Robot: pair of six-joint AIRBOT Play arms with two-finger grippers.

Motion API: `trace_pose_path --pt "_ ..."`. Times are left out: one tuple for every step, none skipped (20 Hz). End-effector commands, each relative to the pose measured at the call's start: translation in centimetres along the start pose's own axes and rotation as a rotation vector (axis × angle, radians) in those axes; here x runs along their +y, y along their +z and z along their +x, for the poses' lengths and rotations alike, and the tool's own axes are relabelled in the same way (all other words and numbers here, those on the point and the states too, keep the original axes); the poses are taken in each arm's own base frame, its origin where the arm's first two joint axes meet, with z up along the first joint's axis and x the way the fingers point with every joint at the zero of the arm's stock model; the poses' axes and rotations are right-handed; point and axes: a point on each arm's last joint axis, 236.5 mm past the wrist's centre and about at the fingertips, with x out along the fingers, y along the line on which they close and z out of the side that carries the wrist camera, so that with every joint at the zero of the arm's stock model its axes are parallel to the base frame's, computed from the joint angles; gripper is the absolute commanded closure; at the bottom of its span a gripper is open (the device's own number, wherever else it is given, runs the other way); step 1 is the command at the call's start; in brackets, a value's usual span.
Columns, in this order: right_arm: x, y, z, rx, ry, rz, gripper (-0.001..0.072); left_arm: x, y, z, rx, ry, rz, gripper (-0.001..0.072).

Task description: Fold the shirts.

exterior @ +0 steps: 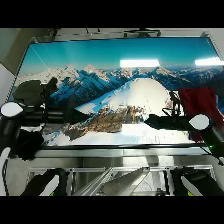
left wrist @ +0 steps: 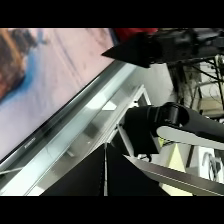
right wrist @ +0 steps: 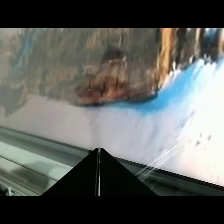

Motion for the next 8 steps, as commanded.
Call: trace_pose_path --pt "-0.27 -0.62 0.43 0.012 -0.003 -0.011 0.0692 2.70 -2.55 0.95 -0.015 0.057 -0.052 0.0697" --pt "-0.27 -0.63 0.43 0.012 -0.003 -0.011 0.0692 2.72 -2.61 0.96 -0.019 0.058 -0.052 0.0697" --pt "-0.28 -0.63 0.43 0.012 -0.003 -0.011 0.0692 2.72 -2.60 0.96 -0.024 0.059 -0.052 0.0697" --pt "-0.30 -0.60 0.43 0.011 -0.004 -0.016 0.0692 2.70 -2.55 0.95 -0.026 0.059 -0.051 0.0697" --pt "-0.29 -0.63 0.44 0.013 -0.003 -0.014 0.0692 2.70 -2.55 0.95 -0.026 0.059 -0.051 0.0698" --pt "-0.32 -0.63 0.48 0.014 -0.004 -0.014 0.0692 2.70 -2.54 0.96 -0.026 0.059 -0.052 0.0698" --pt "-0.32 -0.63 0.48 0.014 -0.004 -0.014 0.0692 2.72 -2.52 0.97 -0.027 0.060 -0.051 0.0697" --pt "-0.32 -0.64 0.48 0.014 -0.004 -0.013 0.0692 2.77 -2.43 0.95 -0.031 0.062 -0.051 0.0697"
